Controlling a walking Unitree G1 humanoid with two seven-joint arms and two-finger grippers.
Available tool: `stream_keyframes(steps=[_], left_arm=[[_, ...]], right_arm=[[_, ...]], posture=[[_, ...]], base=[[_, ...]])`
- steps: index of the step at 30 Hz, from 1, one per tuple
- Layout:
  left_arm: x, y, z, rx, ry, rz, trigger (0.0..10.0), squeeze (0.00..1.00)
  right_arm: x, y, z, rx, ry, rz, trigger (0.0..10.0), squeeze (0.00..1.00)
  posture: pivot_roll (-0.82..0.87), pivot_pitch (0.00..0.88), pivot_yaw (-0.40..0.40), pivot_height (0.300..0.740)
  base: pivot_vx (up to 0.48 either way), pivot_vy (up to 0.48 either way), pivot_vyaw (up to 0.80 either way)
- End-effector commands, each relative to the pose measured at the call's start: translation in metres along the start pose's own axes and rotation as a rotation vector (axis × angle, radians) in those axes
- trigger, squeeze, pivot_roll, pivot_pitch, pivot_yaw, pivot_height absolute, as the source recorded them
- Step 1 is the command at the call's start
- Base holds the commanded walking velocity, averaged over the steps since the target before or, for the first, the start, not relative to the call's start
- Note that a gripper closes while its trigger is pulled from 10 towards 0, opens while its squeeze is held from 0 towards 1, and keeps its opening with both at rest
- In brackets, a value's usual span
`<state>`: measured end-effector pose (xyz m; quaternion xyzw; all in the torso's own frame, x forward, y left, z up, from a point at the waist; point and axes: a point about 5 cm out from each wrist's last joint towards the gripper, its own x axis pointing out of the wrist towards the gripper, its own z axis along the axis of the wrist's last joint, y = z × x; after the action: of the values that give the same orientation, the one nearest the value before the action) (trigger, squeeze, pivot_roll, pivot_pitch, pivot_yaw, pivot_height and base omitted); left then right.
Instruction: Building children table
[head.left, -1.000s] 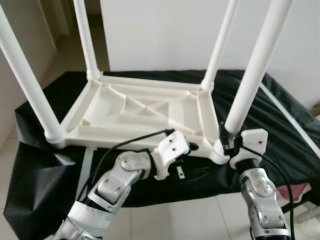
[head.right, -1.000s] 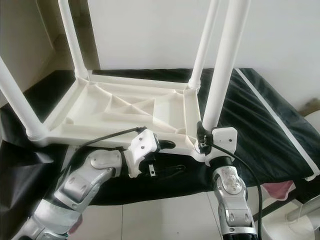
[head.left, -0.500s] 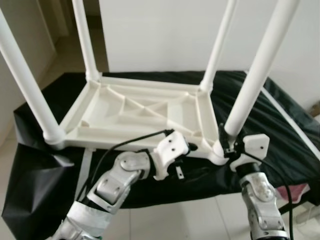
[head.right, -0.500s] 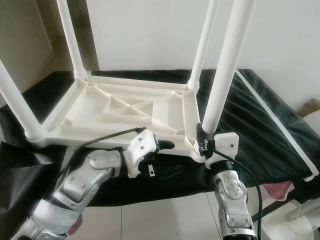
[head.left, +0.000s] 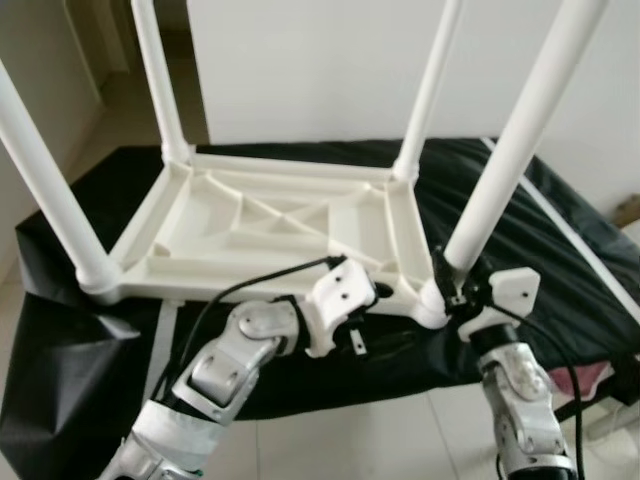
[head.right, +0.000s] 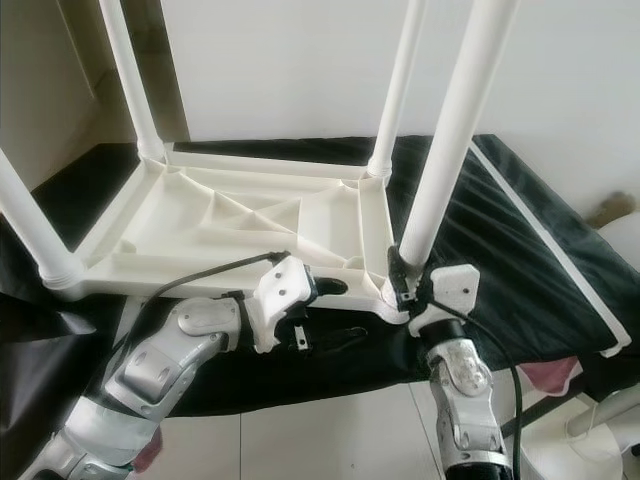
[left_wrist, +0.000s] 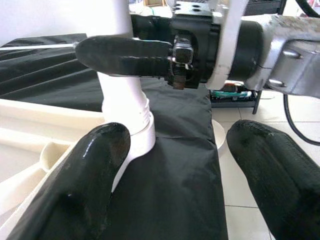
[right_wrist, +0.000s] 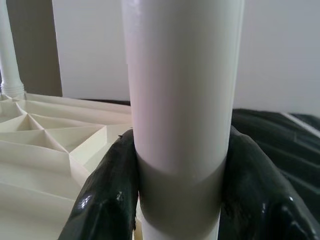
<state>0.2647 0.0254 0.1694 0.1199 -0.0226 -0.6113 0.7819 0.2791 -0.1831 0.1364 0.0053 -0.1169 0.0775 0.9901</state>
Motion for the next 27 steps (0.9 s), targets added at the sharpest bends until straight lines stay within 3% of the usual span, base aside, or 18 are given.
stream_keyframes(steps=[1,19,22,27], left_arm=[[-0.001,0.0,0.003,0.009,-0.004,0.001,10.0,0.0],[-0.003,-0.002,0.005,0.008,-0.007,0.0,10.0,0.0],[-0.003,-0.002,0.005,0.006,-0.006,-0.002,10.0,0.0],[-0.002,-0.003,0.005,0.002,-0.008,-0.003,10.0,0.0]], right_arm=[[-0.007,0.001,-0.03,0.11,0.179,-0.04,10.0,0.0],[-0.001,-0.002,-0.035,0.25,0.26,-0.13,10.0,0.0],[0.003,-0.002,-0.034,0.318,0.292,-0.154,10.0,0.0],[0.004,-0.003,-0.032,0.291,0.288,-0.161,10.0,0.0]], posture=[[0.04,0.0,-0.02,0.74],[0.04,0.0,-0.02,0.74],[0.04,0.0,-0.02,0.74],[0.04,0.0,-0.023,0.74]], base=[[0.0,0.0,0.0],[0.0,0.0,0.0],[0.0,0.0,0.0],[0.0,0.0,0.0]])
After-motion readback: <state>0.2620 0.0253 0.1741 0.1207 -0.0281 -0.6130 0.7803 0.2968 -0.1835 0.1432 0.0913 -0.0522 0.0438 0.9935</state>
